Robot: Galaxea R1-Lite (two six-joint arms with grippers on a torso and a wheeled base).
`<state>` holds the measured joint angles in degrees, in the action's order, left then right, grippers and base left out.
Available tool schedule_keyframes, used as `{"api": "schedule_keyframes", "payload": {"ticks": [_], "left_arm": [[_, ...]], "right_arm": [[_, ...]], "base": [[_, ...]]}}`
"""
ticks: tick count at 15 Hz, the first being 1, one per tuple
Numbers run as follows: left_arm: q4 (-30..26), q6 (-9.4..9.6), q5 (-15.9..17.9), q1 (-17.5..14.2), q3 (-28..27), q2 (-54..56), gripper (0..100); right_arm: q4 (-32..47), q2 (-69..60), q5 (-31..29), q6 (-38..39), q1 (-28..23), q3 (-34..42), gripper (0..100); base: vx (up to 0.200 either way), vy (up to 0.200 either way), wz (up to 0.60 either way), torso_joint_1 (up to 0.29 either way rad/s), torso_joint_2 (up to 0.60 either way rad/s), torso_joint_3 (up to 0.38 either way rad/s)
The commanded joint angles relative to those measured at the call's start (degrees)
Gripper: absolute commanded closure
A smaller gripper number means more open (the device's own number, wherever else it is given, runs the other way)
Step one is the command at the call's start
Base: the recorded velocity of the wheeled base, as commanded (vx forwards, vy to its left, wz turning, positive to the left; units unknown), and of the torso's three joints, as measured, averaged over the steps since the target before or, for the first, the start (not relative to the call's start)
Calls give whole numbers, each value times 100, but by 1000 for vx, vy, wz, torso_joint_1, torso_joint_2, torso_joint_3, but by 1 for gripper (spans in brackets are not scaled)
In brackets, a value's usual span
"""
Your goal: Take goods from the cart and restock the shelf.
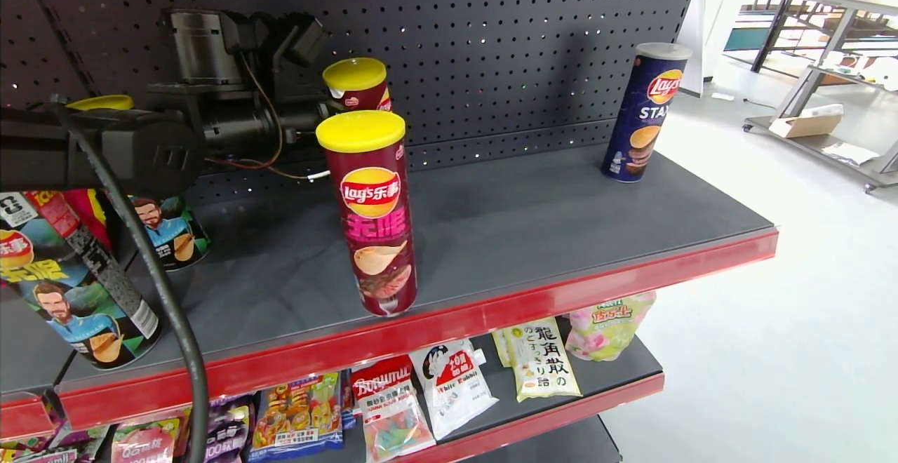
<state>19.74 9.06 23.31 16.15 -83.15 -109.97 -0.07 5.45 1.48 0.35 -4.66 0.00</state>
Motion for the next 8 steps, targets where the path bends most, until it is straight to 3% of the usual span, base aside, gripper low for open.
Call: {"api": "schedule_keyframes", "payload": {"ticks": [1, 8], "left_arm": [[-14, 0, -11, 2, -43, -77, 100], [-49, -9, -46, -7, -105, -183, 100]], "right_arm": [[-1, 9, 2, 0, 0, 0, 0], [-1, 9, 2, 0, 0, 0, 0]], "base": [[0, 0, 0, 0, 0, 0], [0, 0, 0, 0, 0, 0]]}}
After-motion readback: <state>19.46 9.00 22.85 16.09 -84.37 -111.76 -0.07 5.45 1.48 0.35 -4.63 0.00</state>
